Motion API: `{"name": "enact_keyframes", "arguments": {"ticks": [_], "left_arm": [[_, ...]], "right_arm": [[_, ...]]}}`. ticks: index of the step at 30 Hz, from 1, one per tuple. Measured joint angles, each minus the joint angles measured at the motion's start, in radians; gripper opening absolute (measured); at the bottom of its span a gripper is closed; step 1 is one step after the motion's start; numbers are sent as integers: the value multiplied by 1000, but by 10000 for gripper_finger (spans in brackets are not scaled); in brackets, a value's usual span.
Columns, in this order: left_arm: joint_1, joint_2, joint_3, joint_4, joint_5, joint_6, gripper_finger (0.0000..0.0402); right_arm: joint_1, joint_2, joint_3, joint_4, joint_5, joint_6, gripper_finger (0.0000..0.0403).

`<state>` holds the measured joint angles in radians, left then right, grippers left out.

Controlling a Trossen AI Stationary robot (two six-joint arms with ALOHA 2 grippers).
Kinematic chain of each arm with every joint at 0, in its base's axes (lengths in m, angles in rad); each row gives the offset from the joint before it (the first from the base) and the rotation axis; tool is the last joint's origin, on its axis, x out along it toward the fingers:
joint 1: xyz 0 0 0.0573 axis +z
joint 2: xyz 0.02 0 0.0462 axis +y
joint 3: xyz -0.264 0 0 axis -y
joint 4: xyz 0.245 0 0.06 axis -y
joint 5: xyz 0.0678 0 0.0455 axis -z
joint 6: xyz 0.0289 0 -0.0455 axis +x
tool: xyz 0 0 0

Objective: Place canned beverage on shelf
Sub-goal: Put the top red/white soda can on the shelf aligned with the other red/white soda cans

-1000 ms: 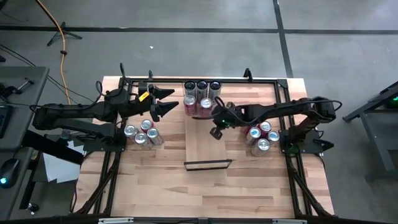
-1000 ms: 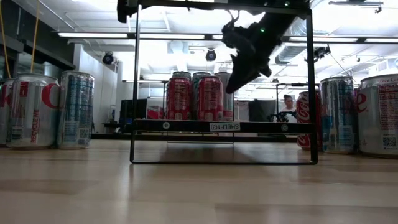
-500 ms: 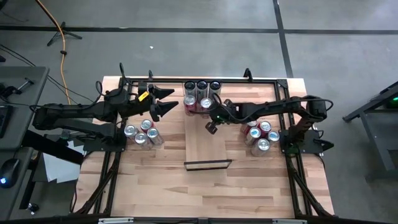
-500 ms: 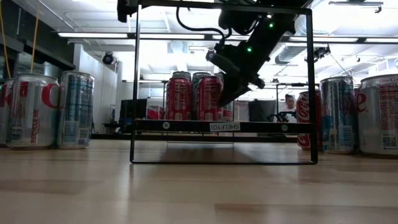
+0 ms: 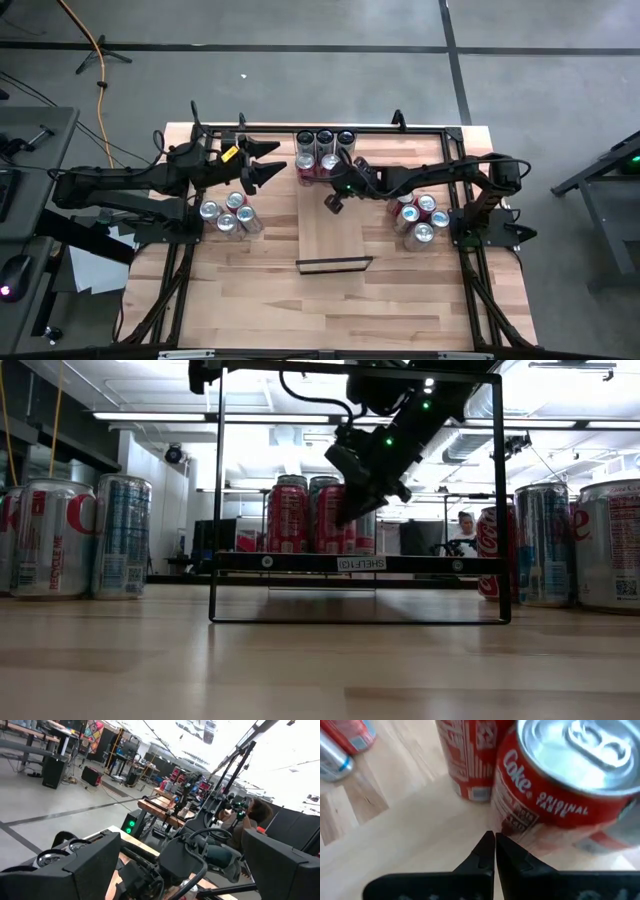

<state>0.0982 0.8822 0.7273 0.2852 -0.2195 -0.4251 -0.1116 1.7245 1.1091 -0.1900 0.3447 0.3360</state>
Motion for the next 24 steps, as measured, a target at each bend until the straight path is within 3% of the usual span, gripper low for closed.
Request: {"name": "enact_keyframes", "arguments": {"ticks": [5, 9, 14, 24], "left_arm": [[0, 0, 0, 3, 0, 9, 360], [0, 0, 0, 3, 0, 9, 360], [0, 0, 0, 5, 0, 9, 360], [0, 0, 0, 5, 0, 8, 360]], "right_arm": [[1, 0, 0, 25, -29, -40, 0], [2, -19, 0, -77, -58, -48, 0], [-3, -47, 0, -216, 70, -41, 0], [-37, -52, 0, -109, 147, -24, 0]]}}
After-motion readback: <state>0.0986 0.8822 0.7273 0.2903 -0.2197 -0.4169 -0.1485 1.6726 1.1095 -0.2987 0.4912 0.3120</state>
